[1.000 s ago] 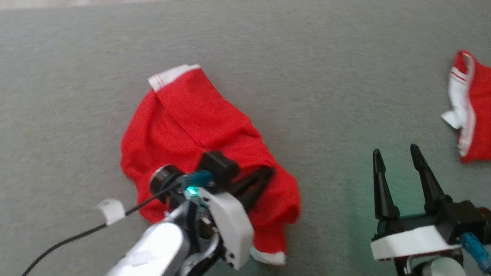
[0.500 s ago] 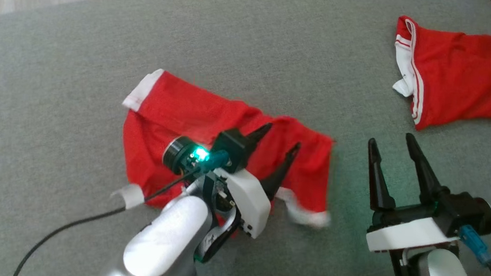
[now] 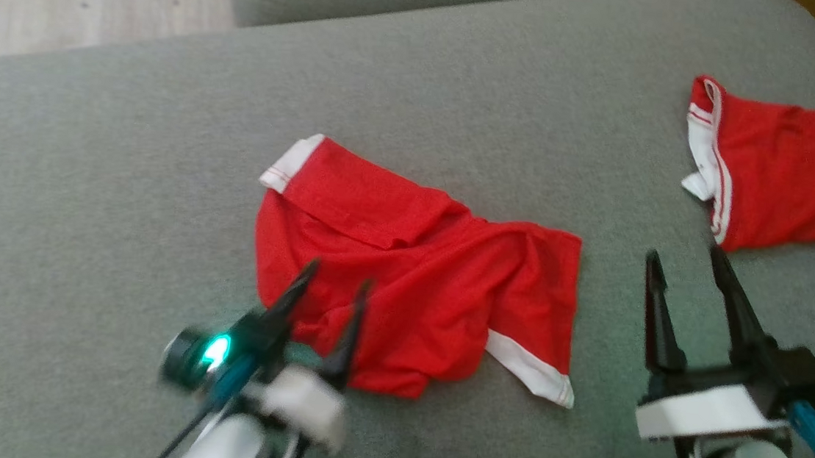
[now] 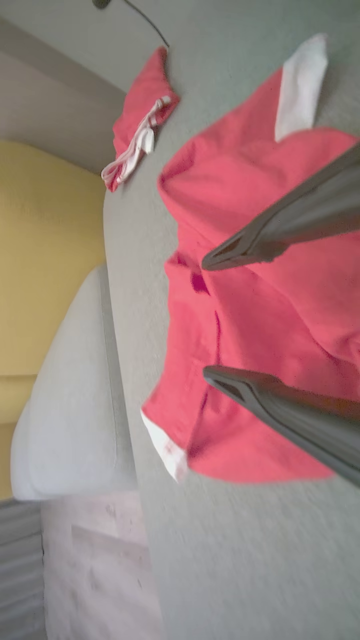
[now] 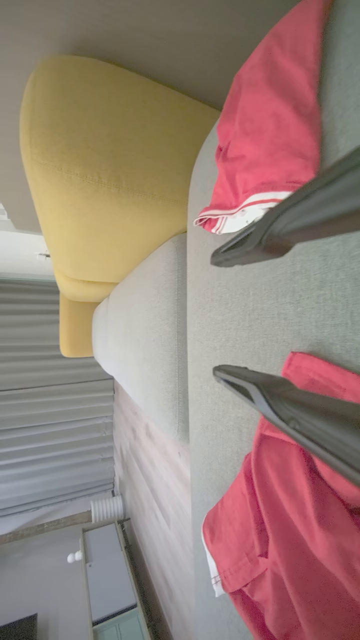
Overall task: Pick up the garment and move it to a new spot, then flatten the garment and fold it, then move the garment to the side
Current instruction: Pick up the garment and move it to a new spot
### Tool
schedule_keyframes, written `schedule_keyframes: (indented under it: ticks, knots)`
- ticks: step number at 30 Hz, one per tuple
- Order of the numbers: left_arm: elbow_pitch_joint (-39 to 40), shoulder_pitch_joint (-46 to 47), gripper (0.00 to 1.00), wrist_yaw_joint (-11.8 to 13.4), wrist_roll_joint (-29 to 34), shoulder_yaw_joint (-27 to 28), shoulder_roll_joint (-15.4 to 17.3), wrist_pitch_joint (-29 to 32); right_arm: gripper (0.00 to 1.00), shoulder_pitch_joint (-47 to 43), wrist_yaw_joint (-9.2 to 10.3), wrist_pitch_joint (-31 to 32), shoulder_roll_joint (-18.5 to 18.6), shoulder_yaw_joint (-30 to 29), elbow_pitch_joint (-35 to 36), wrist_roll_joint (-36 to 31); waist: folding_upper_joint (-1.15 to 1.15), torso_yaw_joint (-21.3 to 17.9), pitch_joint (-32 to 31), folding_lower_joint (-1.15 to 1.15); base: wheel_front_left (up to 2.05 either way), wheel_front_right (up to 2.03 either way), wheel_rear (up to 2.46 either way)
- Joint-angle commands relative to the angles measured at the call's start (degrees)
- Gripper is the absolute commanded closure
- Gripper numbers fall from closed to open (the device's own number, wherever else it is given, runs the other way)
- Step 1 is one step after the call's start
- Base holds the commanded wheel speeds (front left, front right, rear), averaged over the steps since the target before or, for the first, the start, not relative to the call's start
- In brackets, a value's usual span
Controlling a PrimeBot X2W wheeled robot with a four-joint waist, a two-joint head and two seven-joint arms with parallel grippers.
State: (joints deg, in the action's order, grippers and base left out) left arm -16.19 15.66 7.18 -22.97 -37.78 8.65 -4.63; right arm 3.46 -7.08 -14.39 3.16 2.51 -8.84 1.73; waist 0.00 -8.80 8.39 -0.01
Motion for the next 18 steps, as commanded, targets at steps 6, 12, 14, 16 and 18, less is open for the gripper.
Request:
schedule_keyframes:
  ticks: [6,12,14,16,18]
  knots:
    - [2.1,-8.23,0.0,4.13,-0.74,6.08,3.23,-7.95,0.0,-3.02,-0.41,-0.61,0.48,-2.67,1.71,-1.56,0.0,3.17,-3.37,0.01,0.0,0.0,0.0]
    - [2.3,-17.23,0.0,6.65,-1.51,10.21,2.71,-10.26,0.0,-6.87,-0.41,-0.61,0.25,-6.23,0.97,-2.16,0.0,5.7,-6.6,0.01,0.0,0.0,0.0]
    - [3.44,-18.43,0.0,6.68,0.37,11.28,2.55,-10.32,0.0,-7.92,-0.41,-0.61,0.12,-6.87,0.55,-2.16,0.0,6.38,-7.46,0.01,0.0,0.0,0.0]
    - [4.15,-19.63,0.0,6.59,2.71,12.52,2.35,-10.34,0.0,-8.64,-0.41,-0.61,-0.01,-7.14,0.12,-2.02,0.0,6.82,-7.91,0.01,0.0,0.0,0.0]
    - [4.63,-20.57,0.0,6.37,4.43,14.08,1.63,-10.35,0.0,-9.08,-0.41,-0.61,-0.1,-7.2,-0.39,-1.92,0.0,7.14,-8.19,0.01,0.0,0.0,0.0]
